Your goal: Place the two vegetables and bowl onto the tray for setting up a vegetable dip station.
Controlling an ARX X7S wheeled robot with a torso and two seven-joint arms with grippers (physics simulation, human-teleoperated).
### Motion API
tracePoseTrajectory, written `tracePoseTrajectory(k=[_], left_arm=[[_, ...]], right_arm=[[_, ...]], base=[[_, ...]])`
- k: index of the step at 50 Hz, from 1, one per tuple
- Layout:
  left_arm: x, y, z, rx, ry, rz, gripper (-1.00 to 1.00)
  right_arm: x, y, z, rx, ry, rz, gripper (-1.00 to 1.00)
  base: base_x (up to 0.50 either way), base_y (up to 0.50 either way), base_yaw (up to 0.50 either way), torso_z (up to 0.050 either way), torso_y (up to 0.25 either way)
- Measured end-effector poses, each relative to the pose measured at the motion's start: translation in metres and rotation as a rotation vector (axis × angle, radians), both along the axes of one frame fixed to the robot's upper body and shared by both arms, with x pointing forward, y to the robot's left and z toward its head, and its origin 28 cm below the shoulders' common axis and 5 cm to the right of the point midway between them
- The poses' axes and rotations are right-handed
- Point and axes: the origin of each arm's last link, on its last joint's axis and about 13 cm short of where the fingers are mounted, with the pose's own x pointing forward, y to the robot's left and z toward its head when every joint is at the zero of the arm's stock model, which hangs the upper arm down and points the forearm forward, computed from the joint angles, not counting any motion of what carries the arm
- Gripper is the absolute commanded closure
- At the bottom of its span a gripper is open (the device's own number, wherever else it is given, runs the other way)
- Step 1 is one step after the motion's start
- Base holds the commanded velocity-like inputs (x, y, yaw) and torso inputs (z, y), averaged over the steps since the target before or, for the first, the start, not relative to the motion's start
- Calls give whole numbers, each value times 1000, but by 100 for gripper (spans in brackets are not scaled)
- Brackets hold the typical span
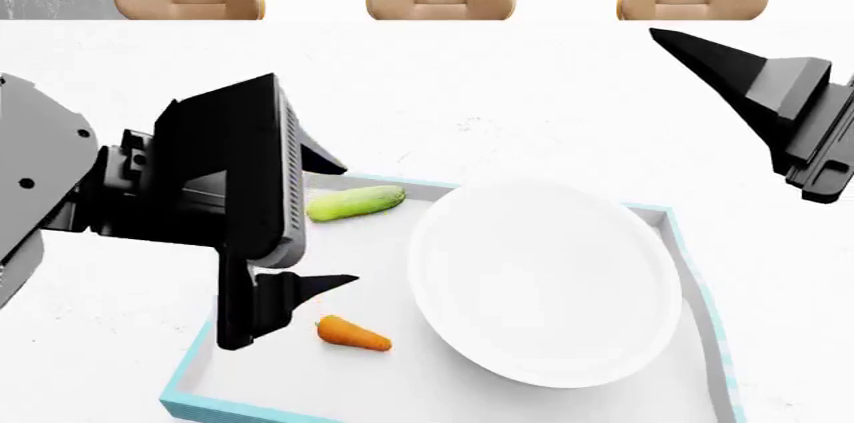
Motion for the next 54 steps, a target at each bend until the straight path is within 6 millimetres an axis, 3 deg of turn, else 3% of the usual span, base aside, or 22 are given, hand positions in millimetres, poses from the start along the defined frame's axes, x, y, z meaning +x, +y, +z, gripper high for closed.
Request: tracePoseTrajectory(k=[30, 43, 54], left_arm=[[17, 12, 59, -250, -424, 35, -100], [12, 11, 77, -333, -554, 8, -100], [11, 11, 80, -358, -580, -14, -100]], right_arm=[[-3, 35, -15, -10, 130, 45, -100], [-6, 45, -3, -43, 110, 65, -100], [-4, 51, 7, -45, 67, 81, -100]], base=[[0, 0, 0, 0, 0], [0, 0, 0, 0, 0], [0, 0, 0, 0, 0]])
